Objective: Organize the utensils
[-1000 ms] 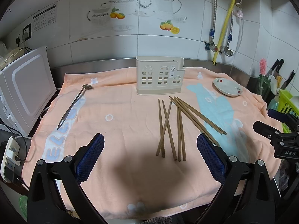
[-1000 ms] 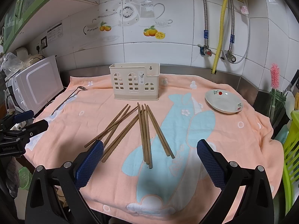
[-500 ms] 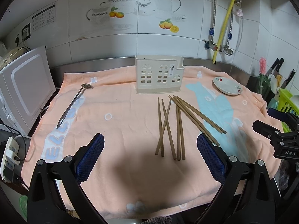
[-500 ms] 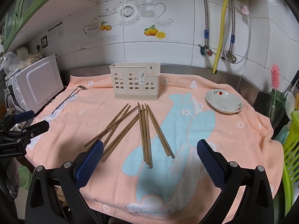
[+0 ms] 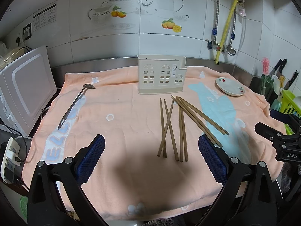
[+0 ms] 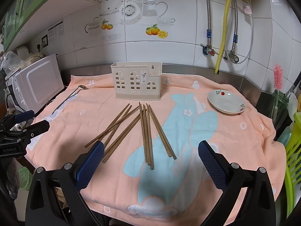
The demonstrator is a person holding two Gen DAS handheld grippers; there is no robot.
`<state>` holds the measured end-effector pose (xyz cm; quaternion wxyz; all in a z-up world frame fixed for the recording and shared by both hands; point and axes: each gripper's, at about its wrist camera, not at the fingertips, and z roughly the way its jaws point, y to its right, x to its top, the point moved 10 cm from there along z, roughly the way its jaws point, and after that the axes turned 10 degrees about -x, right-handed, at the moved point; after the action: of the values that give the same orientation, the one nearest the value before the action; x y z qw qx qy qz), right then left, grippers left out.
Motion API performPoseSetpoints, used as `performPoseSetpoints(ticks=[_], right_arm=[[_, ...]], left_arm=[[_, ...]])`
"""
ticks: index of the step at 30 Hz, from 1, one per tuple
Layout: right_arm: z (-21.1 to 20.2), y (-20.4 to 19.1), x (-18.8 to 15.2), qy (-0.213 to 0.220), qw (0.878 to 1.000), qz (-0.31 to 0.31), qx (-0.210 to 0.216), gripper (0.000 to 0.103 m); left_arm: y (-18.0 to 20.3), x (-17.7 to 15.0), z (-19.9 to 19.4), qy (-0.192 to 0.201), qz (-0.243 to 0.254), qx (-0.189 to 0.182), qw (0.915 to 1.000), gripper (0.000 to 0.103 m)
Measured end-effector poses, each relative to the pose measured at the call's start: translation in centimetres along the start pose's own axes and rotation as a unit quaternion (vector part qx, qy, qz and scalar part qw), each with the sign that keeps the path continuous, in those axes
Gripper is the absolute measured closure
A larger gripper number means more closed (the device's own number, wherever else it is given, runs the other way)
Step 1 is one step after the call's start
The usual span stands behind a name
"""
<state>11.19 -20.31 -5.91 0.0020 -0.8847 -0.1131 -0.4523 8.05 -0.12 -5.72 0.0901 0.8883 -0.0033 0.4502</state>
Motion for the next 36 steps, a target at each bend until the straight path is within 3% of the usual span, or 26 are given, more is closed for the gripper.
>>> performPoseSetpoints(ticks=[36], right_arm=[[0.47, -0.49, -0.19, -0.005, 1.0, -0.003, 0.001, 0.006]], left_arm=[[-0.79, 0.09, 0.22, -0.001, -0.003, 0.003, 1.0, 0.005]])
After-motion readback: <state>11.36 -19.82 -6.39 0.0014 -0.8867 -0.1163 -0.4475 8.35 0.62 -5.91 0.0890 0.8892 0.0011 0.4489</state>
